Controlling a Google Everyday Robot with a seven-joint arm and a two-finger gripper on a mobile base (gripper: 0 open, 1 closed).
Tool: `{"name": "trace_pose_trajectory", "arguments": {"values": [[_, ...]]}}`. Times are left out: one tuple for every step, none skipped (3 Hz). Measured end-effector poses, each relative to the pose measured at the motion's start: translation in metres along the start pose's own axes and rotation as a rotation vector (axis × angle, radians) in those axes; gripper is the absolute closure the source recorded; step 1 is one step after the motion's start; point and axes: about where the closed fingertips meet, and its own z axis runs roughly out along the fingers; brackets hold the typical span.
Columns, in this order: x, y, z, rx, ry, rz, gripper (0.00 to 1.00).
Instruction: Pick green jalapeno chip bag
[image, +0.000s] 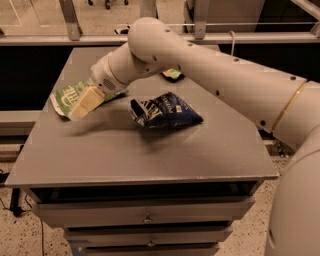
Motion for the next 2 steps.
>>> {"name": "trace_pose_trajectory", "arguments": {"values": [[0.018, -0.019, 0.004, 0.030, 0.027, -0.020, 0.00], [0.033, -0.034, 0.000, 0.060, 0.048, -0.035, 0.00]]}}
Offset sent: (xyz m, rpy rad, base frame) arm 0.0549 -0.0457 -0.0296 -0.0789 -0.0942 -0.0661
